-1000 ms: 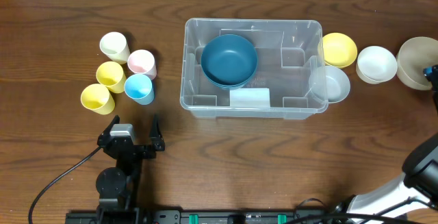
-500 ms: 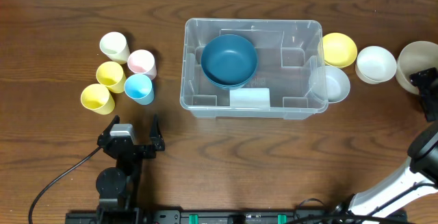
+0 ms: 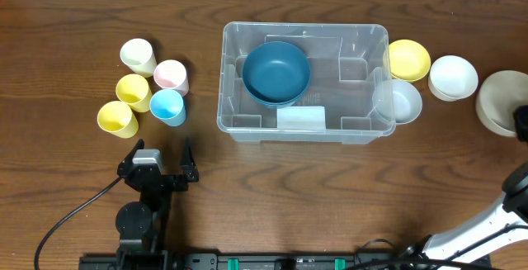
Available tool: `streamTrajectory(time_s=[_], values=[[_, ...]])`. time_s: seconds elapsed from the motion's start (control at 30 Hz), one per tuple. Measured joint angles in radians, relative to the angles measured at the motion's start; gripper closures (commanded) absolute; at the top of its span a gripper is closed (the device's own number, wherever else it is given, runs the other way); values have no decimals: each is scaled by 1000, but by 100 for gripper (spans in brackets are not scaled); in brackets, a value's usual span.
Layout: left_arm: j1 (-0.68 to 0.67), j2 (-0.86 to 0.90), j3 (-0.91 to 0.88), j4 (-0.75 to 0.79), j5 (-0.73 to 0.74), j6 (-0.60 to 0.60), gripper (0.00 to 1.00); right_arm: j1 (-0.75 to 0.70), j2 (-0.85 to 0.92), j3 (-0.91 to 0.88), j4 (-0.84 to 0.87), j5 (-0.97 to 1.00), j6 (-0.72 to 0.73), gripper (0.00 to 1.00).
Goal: Pack container
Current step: 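Move the right gripper to the large cream bowl on the right, then grip the cream bowl rim with the right gripper and lift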
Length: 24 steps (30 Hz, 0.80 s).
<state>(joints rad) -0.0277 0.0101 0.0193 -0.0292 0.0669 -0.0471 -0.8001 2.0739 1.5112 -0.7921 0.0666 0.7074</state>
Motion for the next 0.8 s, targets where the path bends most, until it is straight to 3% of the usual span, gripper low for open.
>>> streamTrajectory(time_s=[0.47,0.63,0.8], values=[[0,0,0,0,0,0,2,-133,-76,256,-214,-117,-23,99],[0,0,0,0,0,0,2,-72,-267,328,-210,-278,-79,99],[0,0,0,0,0,0,2,140,-461,347,-210,-393,-140,99]])
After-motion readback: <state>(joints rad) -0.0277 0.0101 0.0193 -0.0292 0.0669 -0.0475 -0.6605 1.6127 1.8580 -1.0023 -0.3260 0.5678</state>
